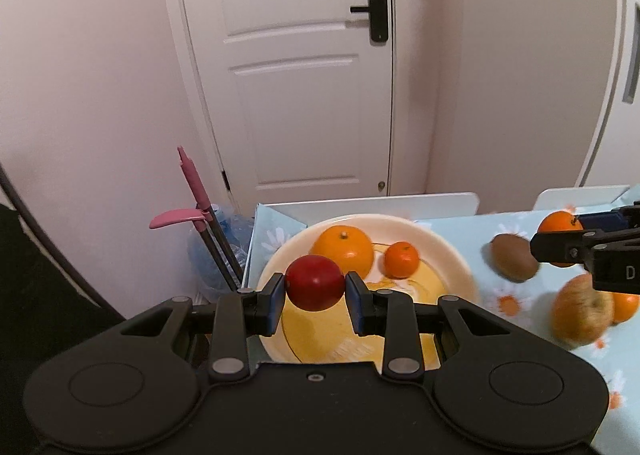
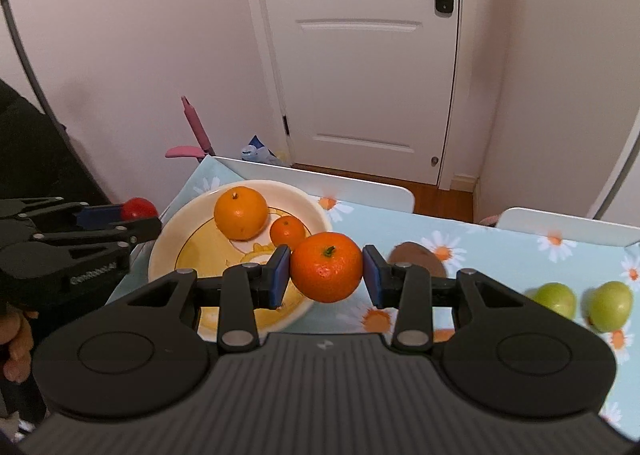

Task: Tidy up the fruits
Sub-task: 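Carry the tomato and tangerine over the bowl with both grippers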

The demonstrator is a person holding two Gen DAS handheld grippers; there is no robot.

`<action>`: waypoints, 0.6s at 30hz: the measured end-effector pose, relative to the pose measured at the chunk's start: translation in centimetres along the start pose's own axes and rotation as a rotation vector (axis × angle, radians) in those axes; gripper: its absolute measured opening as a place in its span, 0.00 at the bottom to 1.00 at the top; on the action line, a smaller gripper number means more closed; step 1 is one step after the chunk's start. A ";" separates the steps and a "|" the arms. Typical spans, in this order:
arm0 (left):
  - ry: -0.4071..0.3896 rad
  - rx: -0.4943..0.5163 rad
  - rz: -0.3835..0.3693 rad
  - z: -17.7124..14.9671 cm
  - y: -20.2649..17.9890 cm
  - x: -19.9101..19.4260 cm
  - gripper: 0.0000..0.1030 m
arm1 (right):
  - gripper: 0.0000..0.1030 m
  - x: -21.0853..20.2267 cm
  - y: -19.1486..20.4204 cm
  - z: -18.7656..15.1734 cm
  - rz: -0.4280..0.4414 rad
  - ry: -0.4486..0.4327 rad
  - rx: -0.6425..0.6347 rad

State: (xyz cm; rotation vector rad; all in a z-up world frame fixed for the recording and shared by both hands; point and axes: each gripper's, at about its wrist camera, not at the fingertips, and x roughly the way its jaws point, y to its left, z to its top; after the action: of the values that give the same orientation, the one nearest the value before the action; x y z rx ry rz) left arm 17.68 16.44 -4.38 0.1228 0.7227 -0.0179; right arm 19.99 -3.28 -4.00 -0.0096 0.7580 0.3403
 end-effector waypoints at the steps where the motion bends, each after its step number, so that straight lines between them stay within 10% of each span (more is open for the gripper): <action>1: 0.005 0.009 -0.002 0.0 0.2 0.8 0.35 | 0.52 0.7 0.2 0.1 -0.004 0.005 0.008; 18: 0.111 0.132 0.005 -1.4 0.2 9.1 0.35 | 0.52 7.0 1.2 0.1 -0.007 0.069 0.032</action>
State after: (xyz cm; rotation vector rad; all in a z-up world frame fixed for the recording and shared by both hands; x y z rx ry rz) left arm 23.55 17.07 -11.41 0.2535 0.8324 -0.0541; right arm 24.41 -0.02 -8.50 0.0058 0.8311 0.3222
